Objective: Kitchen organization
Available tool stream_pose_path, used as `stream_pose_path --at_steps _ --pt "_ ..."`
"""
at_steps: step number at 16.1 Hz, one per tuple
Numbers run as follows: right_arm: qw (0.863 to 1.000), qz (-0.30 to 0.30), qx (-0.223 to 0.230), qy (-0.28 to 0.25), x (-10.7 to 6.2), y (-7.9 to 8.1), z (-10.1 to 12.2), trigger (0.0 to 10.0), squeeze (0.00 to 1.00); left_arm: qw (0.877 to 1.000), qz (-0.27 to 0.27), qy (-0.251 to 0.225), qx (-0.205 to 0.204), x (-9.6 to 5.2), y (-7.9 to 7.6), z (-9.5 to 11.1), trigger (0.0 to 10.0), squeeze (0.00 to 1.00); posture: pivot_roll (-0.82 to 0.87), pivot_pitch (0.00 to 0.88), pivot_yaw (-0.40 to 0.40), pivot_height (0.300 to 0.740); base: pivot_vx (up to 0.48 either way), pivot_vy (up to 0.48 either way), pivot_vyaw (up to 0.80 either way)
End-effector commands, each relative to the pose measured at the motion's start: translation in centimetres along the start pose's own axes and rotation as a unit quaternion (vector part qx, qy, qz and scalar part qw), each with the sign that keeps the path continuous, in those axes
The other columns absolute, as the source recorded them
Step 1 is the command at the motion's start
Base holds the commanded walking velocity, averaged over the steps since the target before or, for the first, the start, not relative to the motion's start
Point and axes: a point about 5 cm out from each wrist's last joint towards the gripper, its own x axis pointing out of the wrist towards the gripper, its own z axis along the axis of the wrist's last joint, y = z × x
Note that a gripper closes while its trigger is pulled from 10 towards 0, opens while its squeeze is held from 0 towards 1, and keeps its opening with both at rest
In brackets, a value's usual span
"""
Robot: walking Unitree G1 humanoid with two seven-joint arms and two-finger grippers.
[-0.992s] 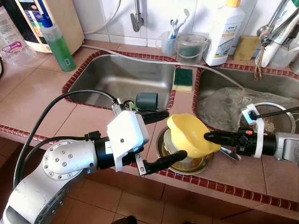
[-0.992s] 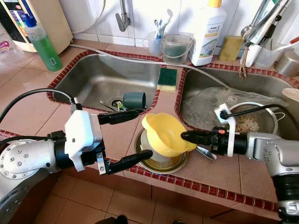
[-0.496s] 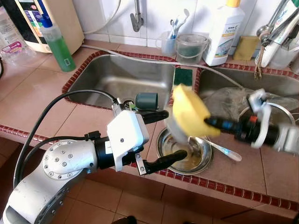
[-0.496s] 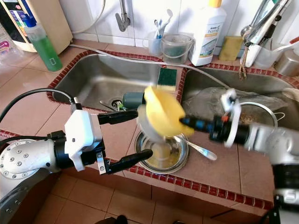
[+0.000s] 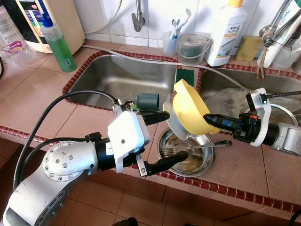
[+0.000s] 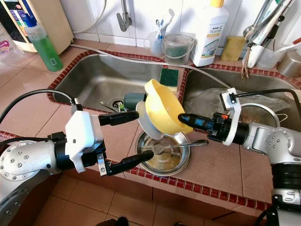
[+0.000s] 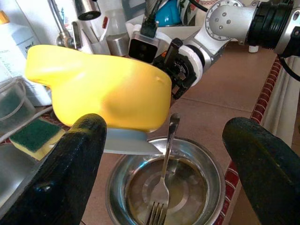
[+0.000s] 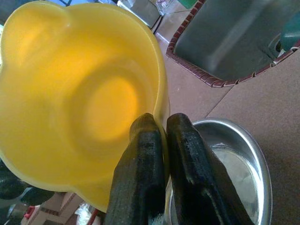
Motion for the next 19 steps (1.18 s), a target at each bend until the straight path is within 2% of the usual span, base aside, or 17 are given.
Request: stream_pose_path --at_steps 1,7,9,11,14,17,18,19 --pt "1.000 0.008 -0.011 -0.013 0.0 0.5 0.7 10.0 0.00 1.000 -0.001 0.000 0.002 -0.2 0.0 0.2 10.0 0.00 -0.10 0.169 0.049 0.740 0.000 0.000 0.00" --pt "0.996 0.014 -0.046 -0.069 -0.1 1.5 3.4 10.0 0.00 1.000 0.013 0.002 -0.007 -0.4 0.5 0.0 10.0 0.00 -0.09 0.163 0.046 0.740 0.000 0.000 0.00" --pt "0.987 -0.030 -0.086 -0.132 -0.1 1.0 5.0 10.0 0.00 0.999 0.039 0.000 -0.028 -0.5 1.3 -0.6 10.0 0.00 -0.09 0.155 0.041 0.740 0.000 0.000 0.00" --pt "0.978 -0.065 -0.120 -0.158 0.2 0.7 5.3 10.0 0.00 0.997 0.062 -0.002 -0.035 -0.6 2.0 -0.9 10.0 0.00 -0.09 0.146 0.039 0.740 0.000 0.000 0.00" --pt "0.950 -0.089 -0.188 -0.233 2.3 1.1 5.2 10.0 0.00 0.992 0.106 -0.009 -0.064 -0.2 3.3 -1.5 10.0 0.00 -0.10 0.128 0.040 0.740 0.000 0.000 0.00" --pt "0.914 -0.135 -0.233 -0.305 4.2 1.7 5.1 10.0 0.00 0.978 0.174 0.003 -0.115 0.2 5.6 -3.2 10.0 0.00 -0.10 0.112 0.048 0.740 0.000 0.000 0.00" --pt "0.886 -0.187 -0.264 -0.332 5.1 1.7 4.6 10.0 0.00 0.971 0.204 0.010 -0.124 0.4 6.7 -4.1 10.0 0.00 -0.10 0.102 0.054 0.740 0.000 0.247 0.00" --pt "0.863 -0.242 -0.292 -0.333 5.3 1.4 4.1 10.0 0.00 0.967 0.219 0.011 -0.129 0.6 7.2 -4.5 10.0 0.00 -0.10 0.095 0.057 0.740 0.000 0.356 0.00"
